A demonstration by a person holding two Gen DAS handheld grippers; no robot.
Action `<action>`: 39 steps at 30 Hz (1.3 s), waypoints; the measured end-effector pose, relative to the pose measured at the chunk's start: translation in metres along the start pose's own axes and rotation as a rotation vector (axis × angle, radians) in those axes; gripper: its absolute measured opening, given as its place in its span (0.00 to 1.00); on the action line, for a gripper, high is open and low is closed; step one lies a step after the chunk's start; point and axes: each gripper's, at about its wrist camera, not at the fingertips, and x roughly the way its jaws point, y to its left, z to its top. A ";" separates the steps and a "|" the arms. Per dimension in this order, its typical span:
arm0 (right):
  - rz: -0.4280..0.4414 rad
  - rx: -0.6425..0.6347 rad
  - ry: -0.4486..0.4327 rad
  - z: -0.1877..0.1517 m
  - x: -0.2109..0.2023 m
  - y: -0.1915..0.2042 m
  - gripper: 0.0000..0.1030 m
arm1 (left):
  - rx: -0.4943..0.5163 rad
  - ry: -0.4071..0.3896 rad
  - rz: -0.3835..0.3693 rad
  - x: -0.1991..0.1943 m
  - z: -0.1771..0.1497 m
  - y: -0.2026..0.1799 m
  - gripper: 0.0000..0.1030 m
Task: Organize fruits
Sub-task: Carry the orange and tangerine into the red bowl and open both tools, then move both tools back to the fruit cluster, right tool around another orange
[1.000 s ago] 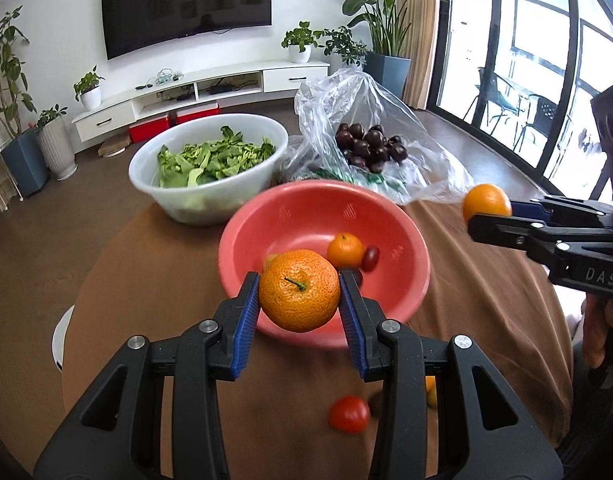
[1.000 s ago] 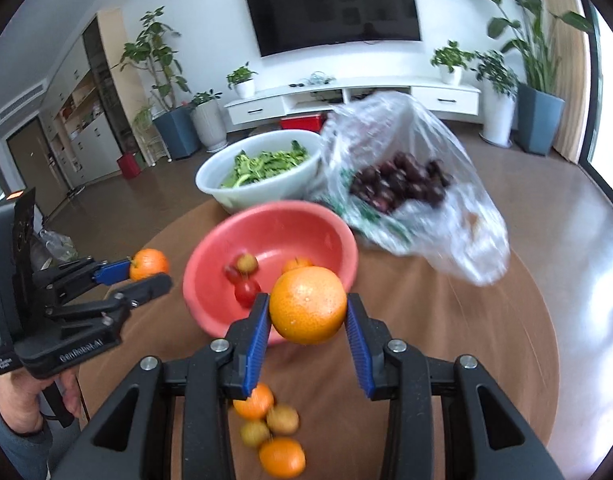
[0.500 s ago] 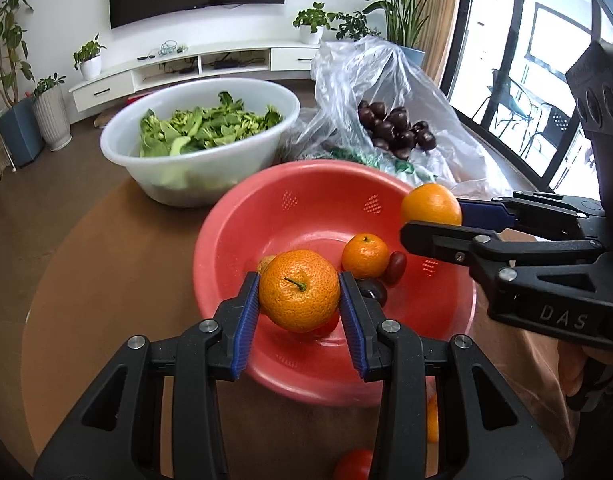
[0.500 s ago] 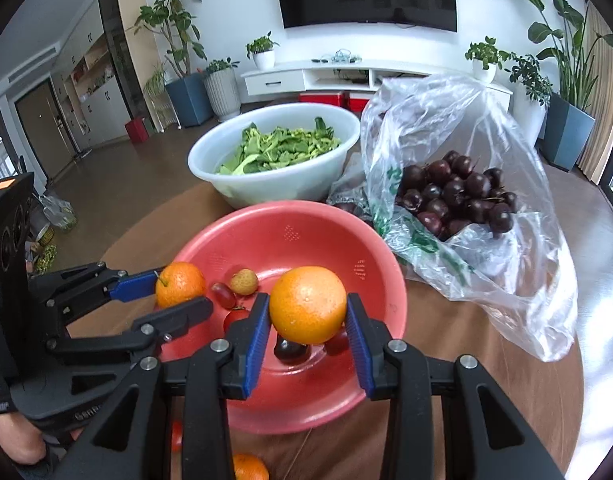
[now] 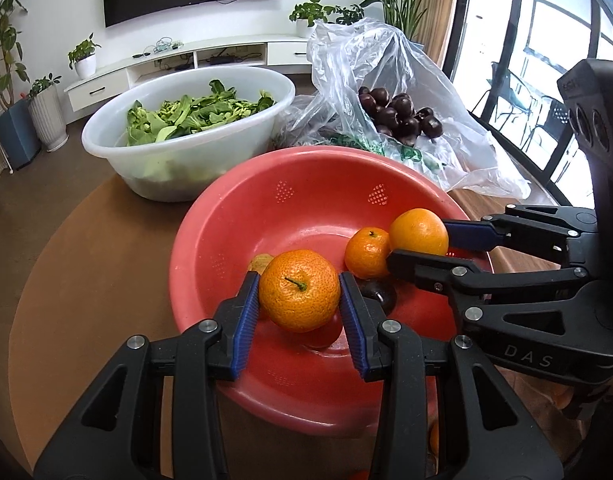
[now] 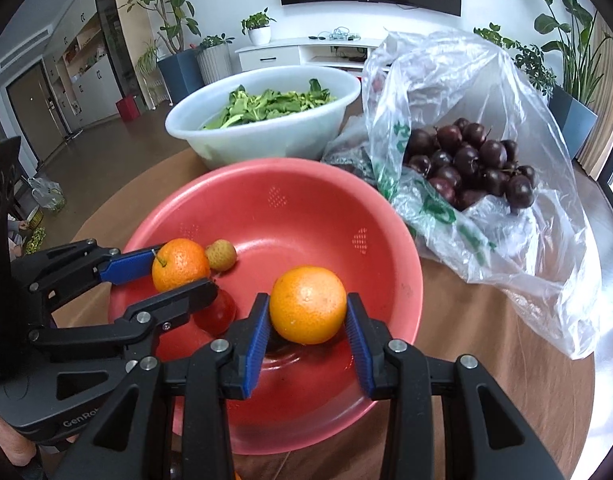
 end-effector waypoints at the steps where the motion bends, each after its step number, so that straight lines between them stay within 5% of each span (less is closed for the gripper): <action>1: 0.000 0.001 0.001 0.000 0.000 0.000 0.39 | 0.001 0.000 0.003 -0.001 0.000 0.000 0.36; 5: -0.005 -0.003 -0.002 0.000 -0.002 0.000 0.39 | -0.009 -0.010 0.005 -0.004 -0.001 0.002 0.50; 10: -0.012 -0.010 0.004 0.000 -0.002 0.003 0.40 | -0.016 -0.022 0.006 -0.010 -0.002 0.003 0.55; 13: -0.029 -0.015 -0.008 0.001 -0.006 0.004 0.50 | -0.026 -0.035 0.008 -0.018 -0.004 0.005 0.58; 16: -0.019 -0.005 -0.019 0.000 -0.012 0.002 0.56 | -0.043 -0.057 0.002 -0.030 -0.006 0.005 0.74; 21: -0.020 -0.019 -0.040 -0.003 -0.026 0.005 0.58 | -0.062 -0.092 -0.007 -0.055 -0.014 0.005 0.76; 24: -0.015 -0.008 -0.062 -0.009 -0.043 0.003 0.59 | -0.079 -0.112 -0.013 -0.073 -0.024 0.007 0.92; 32: 0.041 0.015 -0.098 -0.066 -0.099 -0.005 0.66 | -0.084 -0.086 -0.046 -0.104 -0.080 -0.001 0.97; 39: 0.076 -0.003 -0.019 -0.129 -0.104 0.003 0.66 | -0.030 -0.035 -0.085 -0.118 -0.135 -0.025 0.97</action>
